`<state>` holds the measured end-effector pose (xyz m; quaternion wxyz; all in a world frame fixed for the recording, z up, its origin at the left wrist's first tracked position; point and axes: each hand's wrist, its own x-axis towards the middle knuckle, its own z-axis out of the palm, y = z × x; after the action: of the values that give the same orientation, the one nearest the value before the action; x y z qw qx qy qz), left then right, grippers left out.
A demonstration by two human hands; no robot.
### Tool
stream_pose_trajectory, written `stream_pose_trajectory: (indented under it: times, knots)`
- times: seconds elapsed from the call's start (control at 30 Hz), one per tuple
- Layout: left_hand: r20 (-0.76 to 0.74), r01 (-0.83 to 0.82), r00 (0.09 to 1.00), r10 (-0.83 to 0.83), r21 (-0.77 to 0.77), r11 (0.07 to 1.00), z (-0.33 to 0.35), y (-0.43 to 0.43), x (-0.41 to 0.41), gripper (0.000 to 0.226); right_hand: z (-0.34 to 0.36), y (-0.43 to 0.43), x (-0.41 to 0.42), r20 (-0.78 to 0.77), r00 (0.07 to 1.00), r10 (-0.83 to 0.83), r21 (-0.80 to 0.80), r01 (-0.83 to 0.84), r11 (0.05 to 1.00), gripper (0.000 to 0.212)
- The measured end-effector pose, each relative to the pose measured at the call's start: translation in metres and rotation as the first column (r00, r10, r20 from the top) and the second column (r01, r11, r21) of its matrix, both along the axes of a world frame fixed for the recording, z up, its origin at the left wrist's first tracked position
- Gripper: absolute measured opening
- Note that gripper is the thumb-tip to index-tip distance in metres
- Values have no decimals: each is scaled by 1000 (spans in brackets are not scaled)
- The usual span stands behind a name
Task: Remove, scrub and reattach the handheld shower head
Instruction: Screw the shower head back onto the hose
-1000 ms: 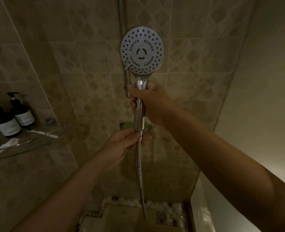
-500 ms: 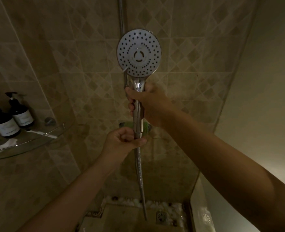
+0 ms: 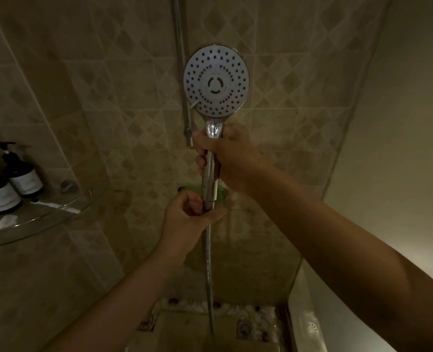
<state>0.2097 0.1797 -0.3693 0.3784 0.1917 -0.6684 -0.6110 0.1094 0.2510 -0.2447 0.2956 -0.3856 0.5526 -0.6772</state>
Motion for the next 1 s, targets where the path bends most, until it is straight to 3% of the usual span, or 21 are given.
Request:
stream_pose_trajectory:
  times: [0.1, 0.2, 0.33, 0.47, 0.63, 0.8, 1.0]
  knots:
    - [-98, 303, 953, -288, 220, 927, 3, -7, 2, 21, -2, 1, -5, 0, 1000, -3, 5, 3, 1000, 24]
    - [-128, 528, 843, -523, 384, 757, 4, -19, 6, 29, -3, 2, -7, 5, 1000, 4, 10, -4, 1000, 25]
    - [-155, 611, 749, -645, 538, 581, 1, -26, 7, 36, -6, 1, -9, 20, 999, 30, 25, -30, 999, 22]
    - [-175, 674, 688, -705, 514, 530, -3, -28, 4, 38, -7, 2, -9, 54, 997, 61, 30, -62, 998, 16]
    - [-132, 657, 717, -685, 457, 599, -7, -29, 2, 47, -5, 4, -13, 54, 995, 86, 25, -88, 996, 16]
    - [-96, 581, 799, -594, 382, 719, -4, -25, 1, 15, -5, 4, -13, 41, 997, 73, 25, -74, 997, 17]
    - [-50, 377, 925, -377, 257, 890, -3, -16, -3, 27, -4, 3, -8, -23, 999, 32, 35, -31, 999, 11]
